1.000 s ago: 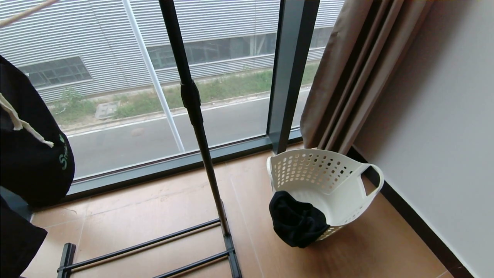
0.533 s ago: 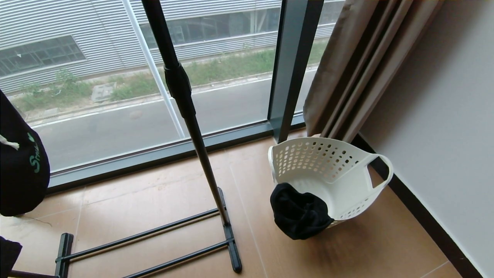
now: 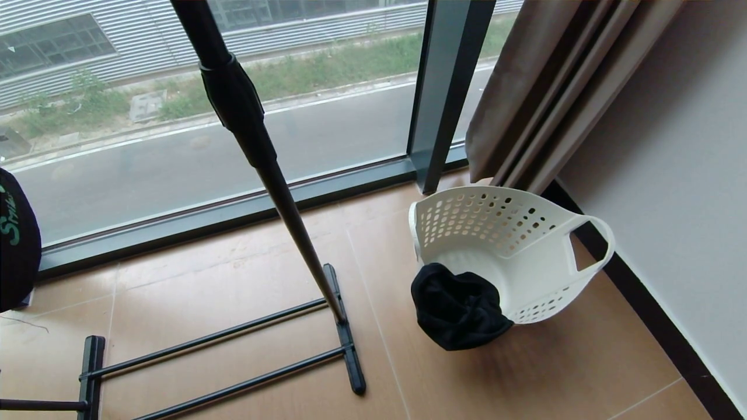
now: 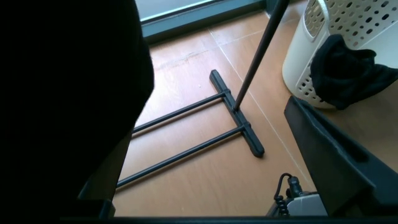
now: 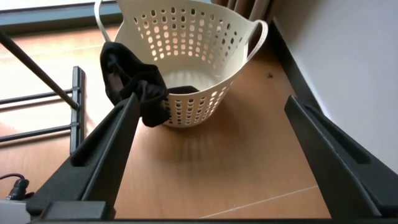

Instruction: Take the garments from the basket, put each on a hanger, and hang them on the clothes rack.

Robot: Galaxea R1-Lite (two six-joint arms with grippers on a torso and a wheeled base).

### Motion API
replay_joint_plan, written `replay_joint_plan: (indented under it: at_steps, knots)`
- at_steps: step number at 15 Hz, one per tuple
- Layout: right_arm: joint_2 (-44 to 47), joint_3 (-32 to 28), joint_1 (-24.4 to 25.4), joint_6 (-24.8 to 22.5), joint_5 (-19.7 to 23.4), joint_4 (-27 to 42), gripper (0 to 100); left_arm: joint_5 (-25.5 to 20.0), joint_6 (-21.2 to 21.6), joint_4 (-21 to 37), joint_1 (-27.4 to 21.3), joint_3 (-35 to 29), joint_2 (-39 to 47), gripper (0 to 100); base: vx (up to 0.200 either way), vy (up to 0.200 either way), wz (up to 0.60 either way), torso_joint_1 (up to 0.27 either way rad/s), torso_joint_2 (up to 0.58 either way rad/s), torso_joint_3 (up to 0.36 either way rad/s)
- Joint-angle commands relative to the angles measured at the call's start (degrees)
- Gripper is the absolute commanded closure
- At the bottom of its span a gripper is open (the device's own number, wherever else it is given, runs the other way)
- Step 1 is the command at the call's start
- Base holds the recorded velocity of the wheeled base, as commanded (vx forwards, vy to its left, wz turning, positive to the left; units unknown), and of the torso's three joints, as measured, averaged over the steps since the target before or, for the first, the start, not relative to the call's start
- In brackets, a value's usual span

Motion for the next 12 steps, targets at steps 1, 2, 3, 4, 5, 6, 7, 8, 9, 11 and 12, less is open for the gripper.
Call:
replay_joint_plan:
  at_steps: [1, 2, 3, 4, 5, 6, 7, 8, 9, 11, 12]
  knots:
    - [0.0, 0.1, 0.0, 0.1, 0.0, -0.1, 0, 0.0, 0.0, 0.0, 0.0, 0.0, 0.1, 0, 0.000, 0.000, 0.00, 0.007, 0.00, -0.198]
    - [0.0, 0.1, 0.0, 0.2, 0.0, -0.1, 0, 0.1, 0.0, 0.0, 0.0, 0.0, 0.1, 0, 0.000, 0.000, 0.00, -0.002, -0.01, -0.198]
    - [0.0, 0.1, 0.0, 0.2, -0.1, -0.1, 0, 0.1, 0.0, 0.0, 0.1, 0.0, 0.1, 0, 0.000, 0.000, 0.00, 0.012, 0.00, -0.203]
    - [0.0, 0.1, 0.0, 0.1, -0.1, -0.1, 0, 0.1, 0.0, 0.0, 0.1, 0.0, 0.1, 0, 0.000, 0.000, 0.00, -0.002, 0.01, -0.124]
    - [0.0, 0.1, 0.0, 0.0, -0.2, -0.1, 0, 0.1, -0.1, 0.0, 0.1, 0.0, 0.1, 0, 0.000, 0.000, 0.00, 0.002, 0.01, -0.061]
    - [0.0, 0.0, 0.0, -0.1, -0.3, 0.3, 0, 0.2, -0.4, 0.0, 0.1, 0.0, 0.1, 0, 0.000, 0.000, 0.00, 0.000, 0.00, 0.000]
    - [0.4, -0.2, 0.0, 0.0, -0.4, 0.6, 0, 0.3, -0.4, 0.0, 0.1, 0.0, 0.1, 0, 0.000, 0.000, 0.00, 0.000, 0.00, 0.000]
    - [3.5, -0.4, -0.3, 0.0, -1.1, 0.6, 0, 0.3, -0.4, 0.0, 0.1, 0.0, 0.1, 0, 0.000, 0.000, 0.00, 0.000, 0.00, 0.000]
    - [7.5, -1.2, -0.4, 0.1, -1.5, 0.5, 0, 0.3, -0.4, 0.0, 0.1, 0.0, 0.1, 0, 0.000, 0.000, 0.00, 0.000, 0.00, 0.000]
    - [16.7, -5.6, 0.2, 0.8, -1.2, 0.4, 0, 0.3, -0.4, 0.0, 0.2, 0.0, 0.1, 0, 0.000, 0.000, 0.00, 0.000, 0.00, 0.000]
    - [23.7, -7.1, 1.3, 0.9, -0.8, -0.4, 0, 0.3, -0.4, 0.0, 0.2, 0.0, 0.1, 0, 0.000, 0.000, 0.00, 0.000, 0.00, 0.000]
